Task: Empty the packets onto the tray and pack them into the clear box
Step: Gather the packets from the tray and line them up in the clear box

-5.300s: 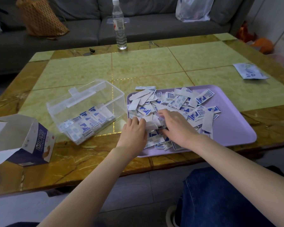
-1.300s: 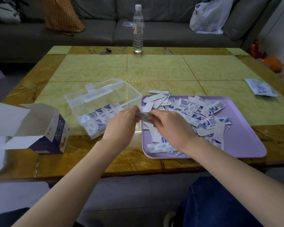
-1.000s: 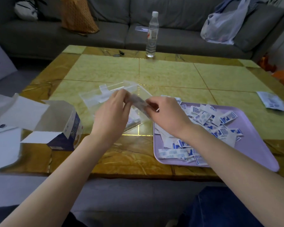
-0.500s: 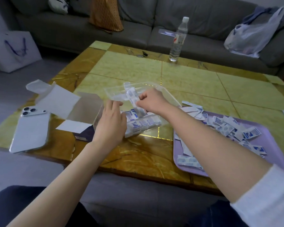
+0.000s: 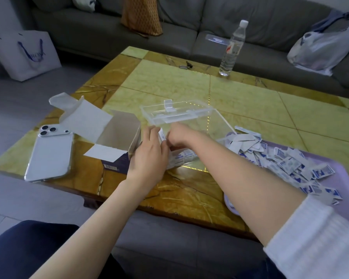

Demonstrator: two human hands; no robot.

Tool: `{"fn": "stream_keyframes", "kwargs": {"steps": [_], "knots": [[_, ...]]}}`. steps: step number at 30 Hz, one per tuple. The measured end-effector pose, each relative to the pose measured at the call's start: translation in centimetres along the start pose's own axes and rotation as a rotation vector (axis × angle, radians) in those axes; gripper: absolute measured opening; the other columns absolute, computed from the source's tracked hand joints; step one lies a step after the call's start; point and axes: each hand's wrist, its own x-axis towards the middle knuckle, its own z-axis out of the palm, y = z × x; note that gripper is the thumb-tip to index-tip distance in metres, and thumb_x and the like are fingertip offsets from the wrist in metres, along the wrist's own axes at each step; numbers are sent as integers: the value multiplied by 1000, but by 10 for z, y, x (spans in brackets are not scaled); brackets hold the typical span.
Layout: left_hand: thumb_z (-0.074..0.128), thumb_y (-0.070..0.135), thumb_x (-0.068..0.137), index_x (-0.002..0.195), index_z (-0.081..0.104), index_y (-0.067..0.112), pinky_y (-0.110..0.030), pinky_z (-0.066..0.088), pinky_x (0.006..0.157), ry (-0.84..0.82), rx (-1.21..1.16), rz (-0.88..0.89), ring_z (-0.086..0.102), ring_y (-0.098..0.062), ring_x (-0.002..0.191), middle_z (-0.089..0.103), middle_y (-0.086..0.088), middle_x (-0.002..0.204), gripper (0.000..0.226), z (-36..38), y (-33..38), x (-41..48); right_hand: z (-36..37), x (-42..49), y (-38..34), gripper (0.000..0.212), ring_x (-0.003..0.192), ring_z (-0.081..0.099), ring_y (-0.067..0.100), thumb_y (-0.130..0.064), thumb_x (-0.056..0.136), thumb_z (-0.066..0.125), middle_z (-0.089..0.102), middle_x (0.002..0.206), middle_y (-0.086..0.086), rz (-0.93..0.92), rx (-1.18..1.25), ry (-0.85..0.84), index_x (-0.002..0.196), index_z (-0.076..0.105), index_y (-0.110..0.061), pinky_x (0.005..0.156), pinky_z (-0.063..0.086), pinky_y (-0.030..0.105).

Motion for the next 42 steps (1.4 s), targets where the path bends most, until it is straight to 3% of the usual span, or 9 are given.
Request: {"fn": "stream_keyframes", "kwargs": {"steps": [9,15,21,24,27,29,33,37,42], "knots": [[34,27,99,139,34,9,-36,47,83,8,13,16,52,-24,116,30,-1,144,43,0,-1,0,4,6,-1,26,74,55,24,4,84,48,51,65,8,-59,-87,-28,61,48,-8,55,44,26],[35,26,99,139,33,9,-36,48,84,0,12,17,53,-24,116,29,-1,145,44,-1,0,-1,3,11,4,20,89,66,34,7,85,48,64,94,22,-74,58,-34,98,63,7,86,55,41],[34,27,100,140,31,10,-33,45,79,-19,12,11,54,-24,113,27,1,146,44,-2,-1,-1,-4,1,8,25,83,65,30,4,89,43,62,105,22,-107,100,0,107,59,-3,68,53,31],[34,27,100,139,32,10,-33,42,78,-30,9,16,55,-24,111,27,1,146,43,-3,-1,0,-12,-7,16,25,86,60,28,-3,92,41,65,99,19,-193,39,131,99,64,6,68,48,32],[35,24,100,139,32,9,-31,40,85,-47,11,17,47,-21,119,28,-1,145,42,-5,1,2,-19,-23,30,27,97,59,21,-10,96,41,64,114,11,-297,183,324,112,61,-3,89,49,34],[36,22,99,139,32,9,-31,34,97,-45,30,0,36,-21,127,31,-4,143,42,-6,4,4,-22,-35,45,25,95,56,13,-13,98,43,61,116,4,-379,224,476,118,57,-9,87,46,25],[40,19,96,135,36,16,-39,22,104,-5,105,-4,30,-24,126,37,-4,137,39,-6,19,3,-22,-59,91,18,86,57,10,-14,98,44,60,107,-1,-493,163,698,111,56,-12,80,52,32],[43,10,92,124,47,16,-28,23,92,51,32,167,36,-20,113,43,-2,124,32,3,48,-8,-17,-82,146,15,82,56,12,-13,97,45,59,102,-2,-410,114,800,108,55,-11,73,51,37],[45,8,91,110,54,14,-31,33,90,-87,-13,419,43,-20,105,50,-1,110,22,38,78,-30,-17,-88,219,46,124,41,25,-22,93,54,46,133,11,-31,-72,562,133,40,-6,101,34,33]]}}
